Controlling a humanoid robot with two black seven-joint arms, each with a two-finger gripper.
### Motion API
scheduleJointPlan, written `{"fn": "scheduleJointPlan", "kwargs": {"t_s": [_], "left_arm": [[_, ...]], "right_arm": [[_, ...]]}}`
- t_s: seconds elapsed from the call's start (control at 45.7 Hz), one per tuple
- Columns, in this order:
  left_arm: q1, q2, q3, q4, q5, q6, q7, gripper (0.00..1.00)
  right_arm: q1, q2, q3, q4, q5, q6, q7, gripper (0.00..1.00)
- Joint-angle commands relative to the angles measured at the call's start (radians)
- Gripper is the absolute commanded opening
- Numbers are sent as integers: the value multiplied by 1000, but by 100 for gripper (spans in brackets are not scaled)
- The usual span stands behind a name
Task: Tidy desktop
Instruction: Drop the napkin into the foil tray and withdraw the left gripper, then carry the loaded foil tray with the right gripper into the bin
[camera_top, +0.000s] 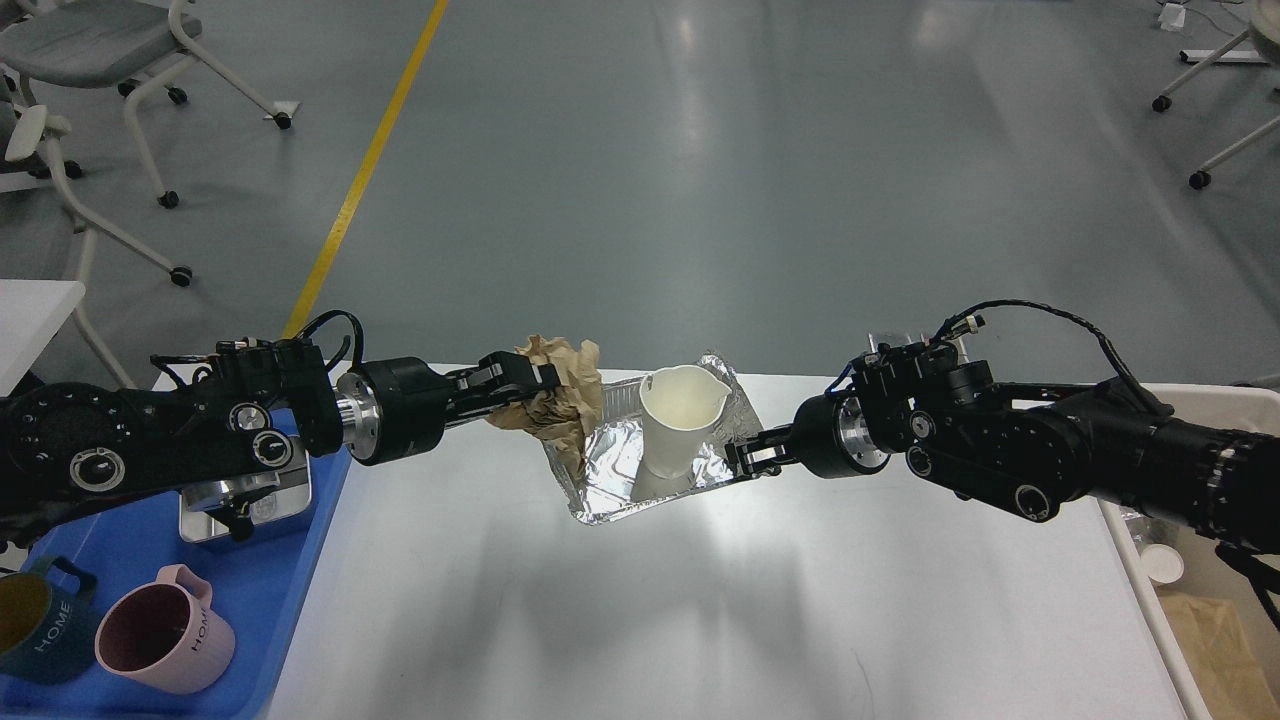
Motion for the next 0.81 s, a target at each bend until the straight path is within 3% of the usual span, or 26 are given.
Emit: {"fn": "scheduleJointPlan", "kwargs": {"t_s": [0.0, 0.372, 0.788], "left_arm": [[0, -8, -7, 1, 0, -1, -2, 78], [0, 8, -30, -1, -57, -1, -7, 81], [61, 187, -123, -1, -65, -1, -13, 86]], "right_arm": [[3, 0, 0, 1, 0, 0, 0, 0], [3, -8, 11, 0, 13, 2, 0, 0], [-8, -83, 54, 4, 50, -2, 2, 0]]}}
